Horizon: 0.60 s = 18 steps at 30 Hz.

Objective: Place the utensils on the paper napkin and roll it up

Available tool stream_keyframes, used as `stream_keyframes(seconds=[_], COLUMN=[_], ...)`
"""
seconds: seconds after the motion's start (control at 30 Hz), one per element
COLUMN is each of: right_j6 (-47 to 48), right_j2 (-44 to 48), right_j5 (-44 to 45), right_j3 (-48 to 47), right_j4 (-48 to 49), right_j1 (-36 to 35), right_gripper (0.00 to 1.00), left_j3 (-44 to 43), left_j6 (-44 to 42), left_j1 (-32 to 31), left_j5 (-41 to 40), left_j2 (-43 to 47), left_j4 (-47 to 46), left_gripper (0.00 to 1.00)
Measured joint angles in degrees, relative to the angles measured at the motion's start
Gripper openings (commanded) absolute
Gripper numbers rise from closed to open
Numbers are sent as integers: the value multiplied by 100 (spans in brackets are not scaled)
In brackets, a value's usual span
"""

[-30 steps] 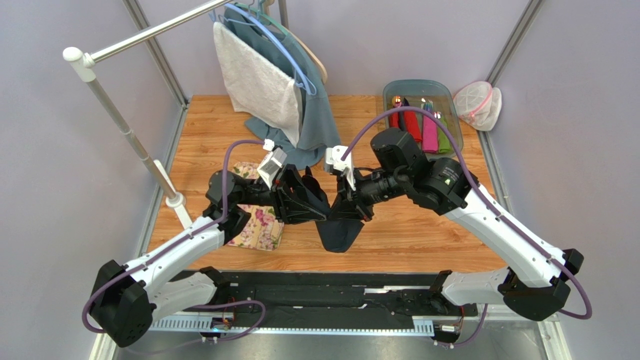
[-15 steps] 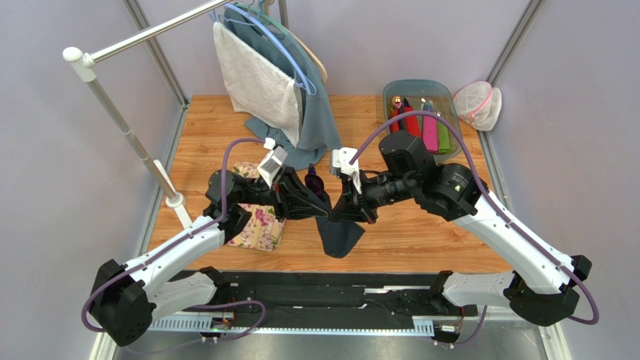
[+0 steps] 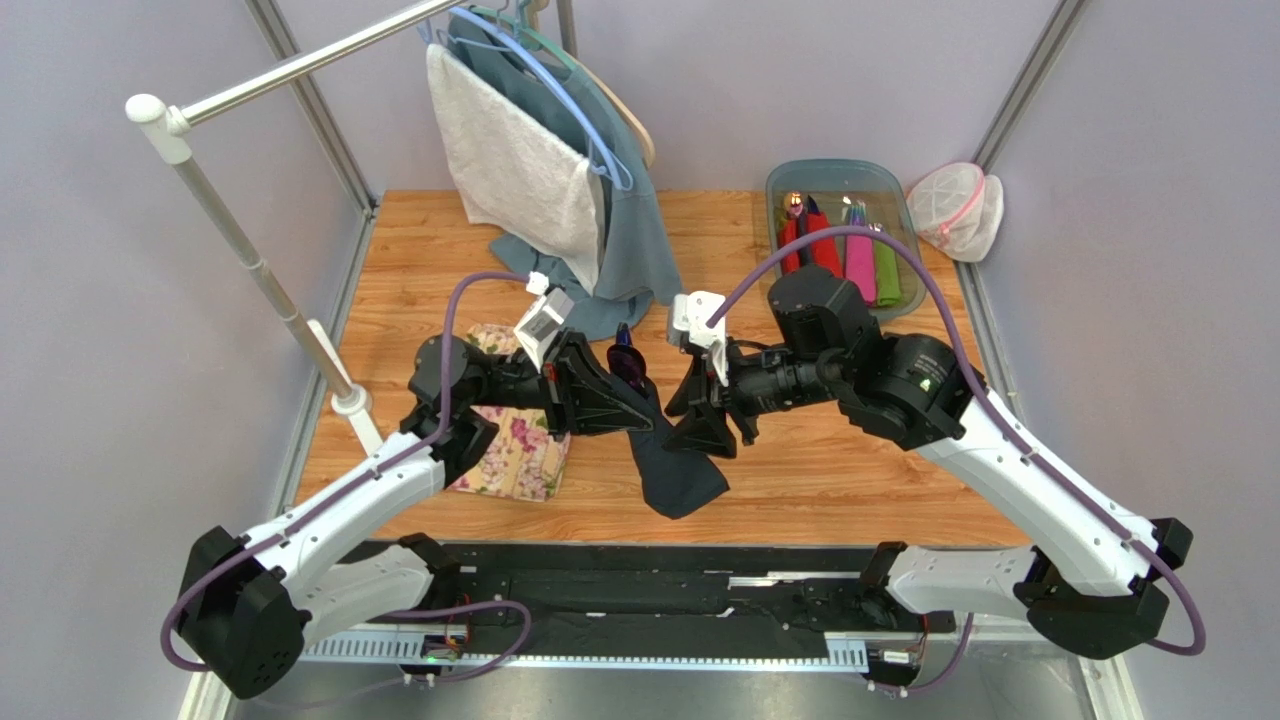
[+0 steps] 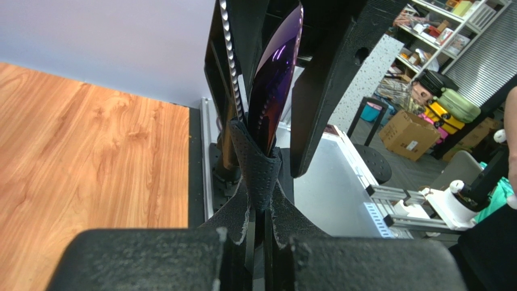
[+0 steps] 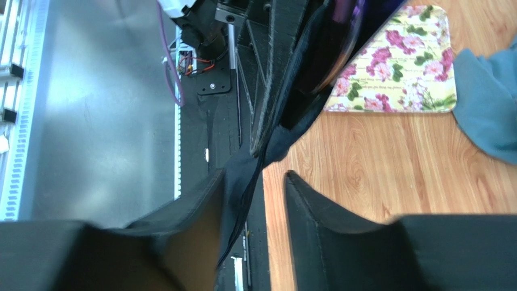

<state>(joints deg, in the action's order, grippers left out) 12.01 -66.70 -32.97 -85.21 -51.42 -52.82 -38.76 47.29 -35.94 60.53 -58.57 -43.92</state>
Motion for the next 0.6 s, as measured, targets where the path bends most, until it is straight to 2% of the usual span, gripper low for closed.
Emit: stream_keyframes(seconds=[0.1, 0.17, 0.23, 0.33, 0.37, 0.53, 0.6], right_j6=[-103, -195, -260, -391, -439, -533, -555], right_j2=[120, 251, 387, 581, 636, 721, 699], right_j5=[210, 354, 455, 553, 570, 597, 605], right_j3=[11, 59, 133, 254, 297, 457, 472], right_j4=[9, 17, 2, -22, -24, -39, -63], right_j1=[0, 13, 61, 175, 210, 295, 317], right_gripper=[71, 75, 75, 71, 66, 56, 44], left_j3=[-44, -114, -199, -302, -343, -490, -518], left_j6=[4, 24, 55, 85, 90, 136, 146], left_j1=[116, 254, 444, 706, 782, 861, 861], left_j5=[-2, 0, -2, 0, -2, 4, 9], left_j2=[55, 76, 79, 79, 79, 79, 87], left_j4=[151, 227, 251, 258, 258, 260, 262], left_gripper=[0, 0, 0, 0, 0, 0, 0])
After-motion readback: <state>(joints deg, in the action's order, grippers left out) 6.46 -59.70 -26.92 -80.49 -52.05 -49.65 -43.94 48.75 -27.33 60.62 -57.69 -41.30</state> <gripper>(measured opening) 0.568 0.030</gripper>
